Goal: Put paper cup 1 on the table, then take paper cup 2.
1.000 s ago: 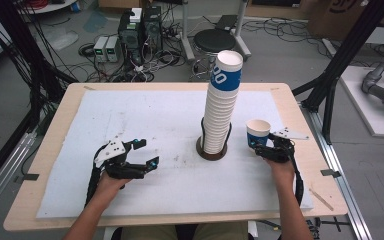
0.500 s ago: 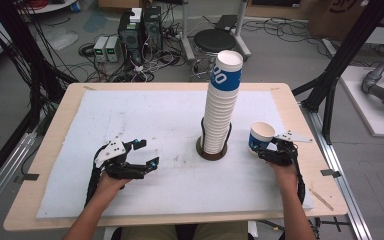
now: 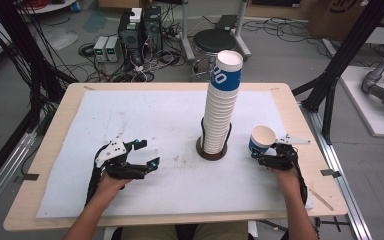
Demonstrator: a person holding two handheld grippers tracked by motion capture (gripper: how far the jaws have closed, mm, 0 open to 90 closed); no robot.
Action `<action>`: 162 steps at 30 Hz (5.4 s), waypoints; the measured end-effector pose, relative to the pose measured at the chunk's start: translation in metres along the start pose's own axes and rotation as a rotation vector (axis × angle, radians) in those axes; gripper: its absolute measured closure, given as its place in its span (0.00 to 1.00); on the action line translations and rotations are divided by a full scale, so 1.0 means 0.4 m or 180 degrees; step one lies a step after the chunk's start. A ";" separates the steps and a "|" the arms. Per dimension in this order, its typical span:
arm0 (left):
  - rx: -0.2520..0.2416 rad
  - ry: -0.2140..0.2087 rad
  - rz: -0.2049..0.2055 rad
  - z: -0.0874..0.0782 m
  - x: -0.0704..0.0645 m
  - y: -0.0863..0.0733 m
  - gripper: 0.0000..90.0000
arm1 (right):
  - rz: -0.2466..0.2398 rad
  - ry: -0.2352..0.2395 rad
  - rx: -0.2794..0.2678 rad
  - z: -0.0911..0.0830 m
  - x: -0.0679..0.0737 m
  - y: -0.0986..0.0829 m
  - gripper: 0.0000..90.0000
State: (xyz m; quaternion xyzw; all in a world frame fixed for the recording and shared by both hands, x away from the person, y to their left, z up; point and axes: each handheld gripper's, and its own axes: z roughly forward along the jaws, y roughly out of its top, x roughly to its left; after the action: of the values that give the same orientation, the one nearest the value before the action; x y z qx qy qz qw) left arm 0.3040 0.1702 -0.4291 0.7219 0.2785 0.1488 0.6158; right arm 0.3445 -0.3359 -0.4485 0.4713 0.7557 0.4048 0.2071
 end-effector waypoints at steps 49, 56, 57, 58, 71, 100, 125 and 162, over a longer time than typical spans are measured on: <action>-0.0186 -0.0019 -0.0209 -0.026 0.009 0.001 0.18 | -0.0405 0.0277 -0.0773 -0.180 0.149 0.013 0.23; -0.0183 -0.0008 -0.0218 -0.032 0.014 0.000 0.18 | -0.0418 0.0273 -0.0770 -0.177 0.149 0.015 0.23; -0.0192 -0.0007 -0.0228 -0.032 0.014 0.000 0.18 | -0.0429 0.0269 -0.0759 -0.176 0.151 0.015 0.23; -0.0193 -0.0005 -0.0227 -0.032 0.014 0.001 0.18 | -0.0438 0.0279 -0.0753 -0.174 0.152 0.014 0.23; -0.0232 0.0012 -0.0194 -0.029 0.014 0.014 0.18 | -0.0453 0.0278 -0.0722 -0.171 0.155 0.013 0.23; -0.0388 -0.0614 0.0009 0.124 -0.005 0.360 0.18 | -0.0452 0.0353 -0.0690 -0.167 0.151 0.017 0.23; -0.0403 -0.0777 0.0114 0.265 -0.039 0.545 0.18 | -0.0422 0.0362 -0.0733 -0.180 0.137 0.013 0.23; -0.0279 -0.0731 0.0285 0.389 -0.103 0.673 0.31 | -0.0389 0.0410 -0.0751 -0.181 0.136 0.014 0.23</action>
State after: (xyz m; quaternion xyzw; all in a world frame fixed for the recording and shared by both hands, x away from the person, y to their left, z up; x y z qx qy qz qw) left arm 0.4170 -0.0027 -0.1928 0.7183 0.1669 0.1045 0.6673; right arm 0.2718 -0.3170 -0.3981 0.3698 0.7419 0.5069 0.2364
